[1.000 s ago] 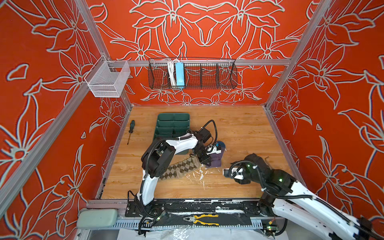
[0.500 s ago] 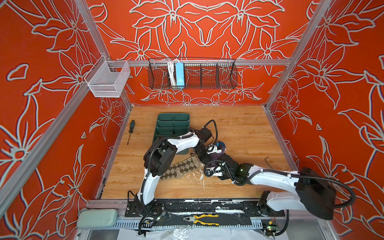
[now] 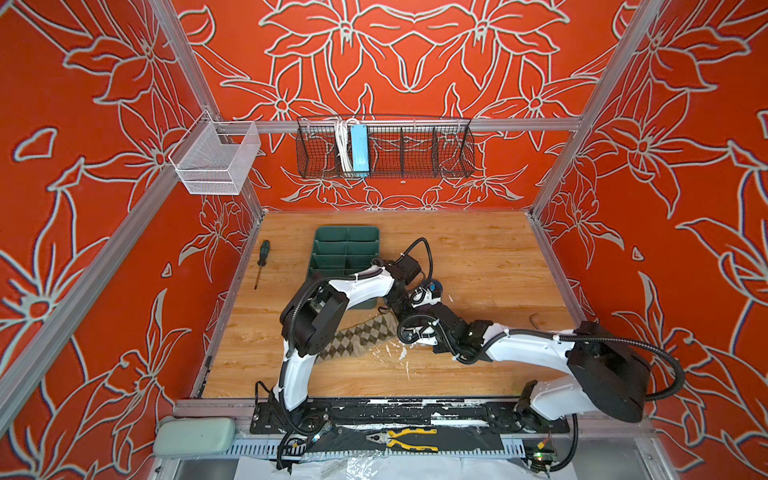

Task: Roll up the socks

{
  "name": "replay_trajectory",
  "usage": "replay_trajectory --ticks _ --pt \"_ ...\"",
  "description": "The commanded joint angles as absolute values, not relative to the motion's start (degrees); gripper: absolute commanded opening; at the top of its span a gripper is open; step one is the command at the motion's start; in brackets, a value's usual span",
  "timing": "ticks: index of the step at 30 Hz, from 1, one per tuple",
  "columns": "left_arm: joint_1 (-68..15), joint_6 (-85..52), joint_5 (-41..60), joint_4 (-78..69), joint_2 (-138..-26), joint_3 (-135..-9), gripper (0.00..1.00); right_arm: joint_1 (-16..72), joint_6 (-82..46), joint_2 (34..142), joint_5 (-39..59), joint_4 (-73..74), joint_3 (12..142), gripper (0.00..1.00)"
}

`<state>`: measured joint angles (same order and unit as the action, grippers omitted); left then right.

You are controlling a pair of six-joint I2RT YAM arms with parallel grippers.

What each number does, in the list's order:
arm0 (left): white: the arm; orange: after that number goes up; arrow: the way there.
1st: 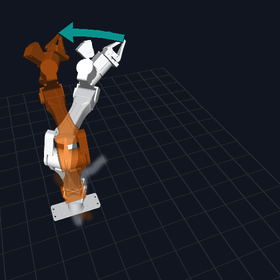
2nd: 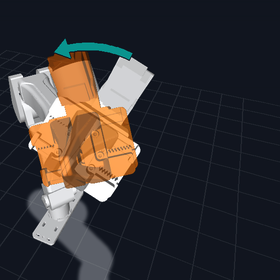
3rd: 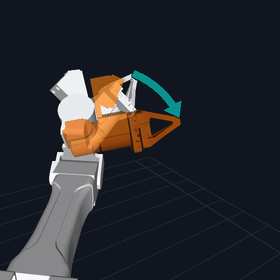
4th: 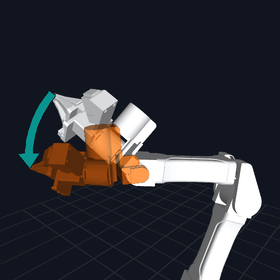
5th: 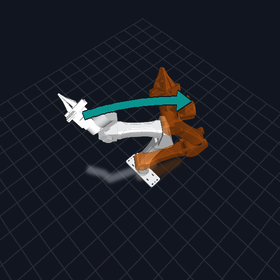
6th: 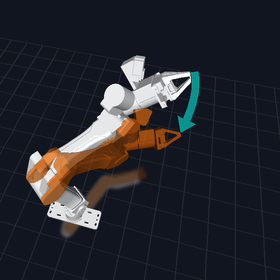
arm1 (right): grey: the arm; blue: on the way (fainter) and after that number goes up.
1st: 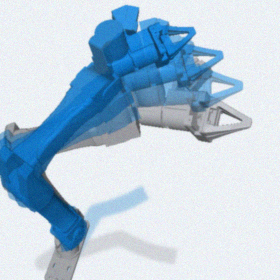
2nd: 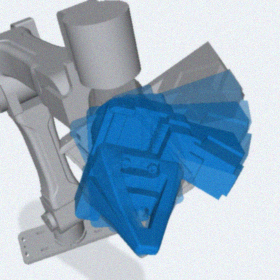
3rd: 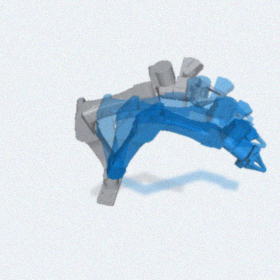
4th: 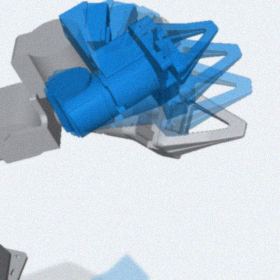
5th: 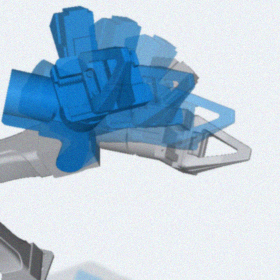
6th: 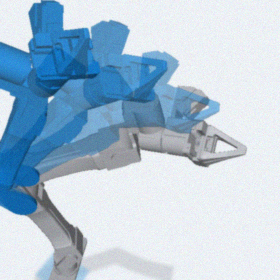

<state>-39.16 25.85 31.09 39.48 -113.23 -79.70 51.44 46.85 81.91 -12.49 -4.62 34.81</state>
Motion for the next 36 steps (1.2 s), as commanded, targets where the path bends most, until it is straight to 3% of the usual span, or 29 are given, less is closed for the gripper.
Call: replay_trajectory --ticks 1,12,17,23,28,36 --pt "-38.96 23.28 28.32 33.11 -104.36 -75.34 0.31 50.69 43.83 81.68 -7.73 -13.32 35.49 0.0" --pt "-36.65 20.46 11.22 13.29 -75.42 -54.54 0.41 40.81 41.07 84.89 18.76 -36.2 46.2 0.0" --pt "-36.74 28.85 12.13 14.61 -65.64 -48.63 0.45 35.92 41.13 92.6 24.73 -45.78 53.83 0.0" --pt "-39.2 37.24 13.89 15.4 -57.91 -43.33 0.51 33.44 41.08 98.76 27.26 -46.42 59.39 0.0" --pt "-50.28 48.44 3.36 10.5 -58.77 -38.52 0.65 32.19 41.55 102.04 24.93 -45.76 61.72 0.0" --pt "-59.86 55.88 -7.55 -2.81 -75.48 -37.49 0.66 31.12 42.1 103.87 24.3 -45.08 61.5 0.1"
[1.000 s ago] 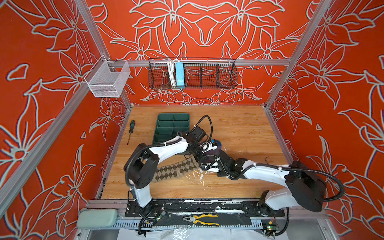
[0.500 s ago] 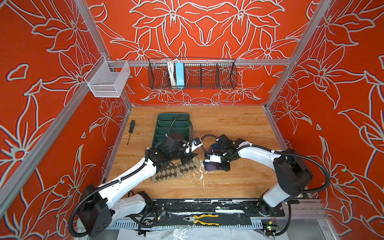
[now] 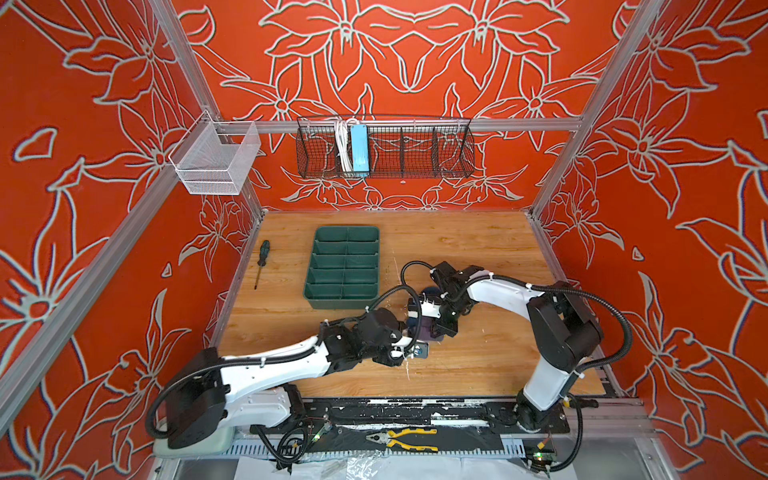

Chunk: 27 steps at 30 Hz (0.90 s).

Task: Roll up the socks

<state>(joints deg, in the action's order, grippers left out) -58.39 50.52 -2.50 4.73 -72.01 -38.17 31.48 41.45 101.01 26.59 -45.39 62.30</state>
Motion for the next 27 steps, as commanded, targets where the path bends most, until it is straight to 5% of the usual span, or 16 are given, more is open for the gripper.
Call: replay_trajectory --ticks 1,10,22,27 --pt "-60.39 56.75 -8.26 -4.39 -77.64 -37.72 0.65 30.96 42.11 103.81 24.52 -44.96 61.4 0.11" --pt "-61.74 58.26 -12.92 -16.65 -91.87 -39.83 0.55 30.55 42.32 103.62 26.34 -45.16 61.22 0.12" --pt "-61.7 56.38 -20.94 -17.82 -100.18 -40.78 0.02 29.93 41.92 101.25 28.19 -44.37 60.15 0.13" --pt "-61.7 51.25 -20.81 -3.18 -98.48 -44.74 0.0 27.75 37.5 94.75 27.16 -37.04 57.43 0.24"
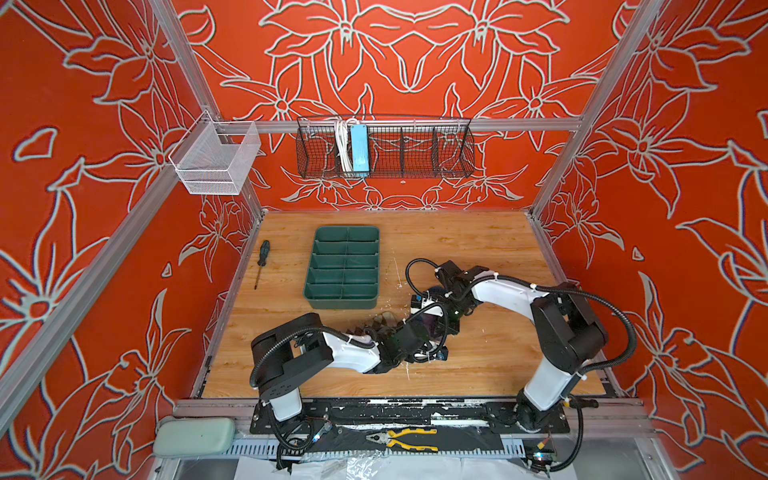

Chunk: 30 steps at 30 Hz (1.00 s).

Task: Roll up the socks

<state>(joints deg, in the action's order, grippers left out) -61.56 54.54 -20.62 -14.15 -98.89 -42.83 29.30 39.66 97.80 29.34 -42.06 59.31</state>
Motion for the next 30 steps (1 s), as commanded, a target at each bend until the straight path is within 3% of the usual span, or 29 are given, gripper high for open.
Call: replay_trajectory --ticks 1,6,11,20,23,27,30 --pt "-61.7 49.77 -20.88 -0.82 -98.29 -45.65 0.0 26.94 36.51 92.75 27.66 -35.33 56.51 0.26" --pt "-61.66 41.82 -20.05 12.85 -99.13 -52.82 0.0 22.88 29.37 81.69 26.0 -23.64 50.82 0.33" --pt "-61.35 39.57 -13.19 23.04 -101.22 -58.85 0.0 17.84 17.87 72.18 11.26 -11.25 45.89 0.5" --pt "-56.39 35.02 4.51 42.74 -108.03 -74.36 0.0 9.73 -0.3 56.73 -14.89 -5.27 43.49 0.61" --pt "-54.67 33.53 8.33 45.81 -110.29 -77.8 0.01 9.78 7.25 50.44 -6.12 -7.0 41.32 0.61" --pt "-52.11 31.98 13.61 51.31 -115.21 -83.73 0.01 9.95 23.94 40.94 18.91 -16.72 37.96 0.58" --pt "-50.44 31.9 17.6 53.65 -117.73 -86.77 0.0 10.96 36.87 34.02 31.38 -29.0 37.1 0.58"
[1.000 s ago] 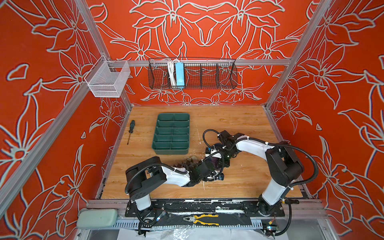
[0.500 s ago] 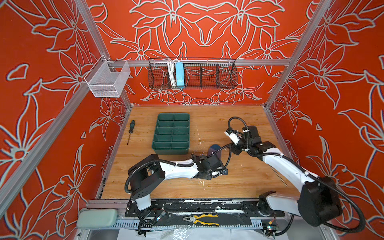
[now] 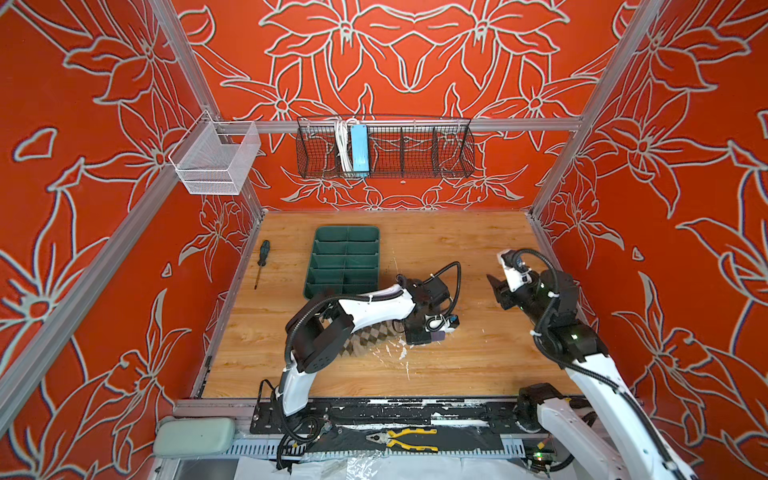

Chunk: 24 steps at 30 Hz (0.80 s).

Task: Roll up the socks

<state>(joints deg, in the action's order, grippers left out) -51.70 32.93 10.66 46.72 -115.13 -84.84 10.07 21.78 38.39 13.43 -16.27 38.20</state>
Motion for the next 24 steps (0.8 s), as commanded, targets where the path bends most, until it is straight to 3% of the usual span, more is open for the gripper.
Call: replay_trajectory --ticks 1,5,9,17,24 --pt "-50.16 32.19 18.6 53.84 -118.14 -87.11 0.0 11.51 40.13 32.37 32.65 -32.25 37.01 0.57" --pt "-48.75 33.53 20.22 56.06 -120.49 -90.51 0.0 15.44 51.23 28.19 31.11 -44.89 37.09 0.55" --pt "-47.38 33.9 22.61 59.69 -123.83 -95.64 0.0 23.61 55.2 28.34 24.05 -47.7 35.64 0.55" --pt "-45.23 34.36 27.81 64.08 -128.29 -101.27 0.0 40.18 56.48 40.49 10.11 -28.97 28.9 0.55" --pt "-44.91 34.28 28.82 64.51 -129.38 -102.05 0.0 42.87 58.17 57.34 5.97 -10.88 28.29 0.56"
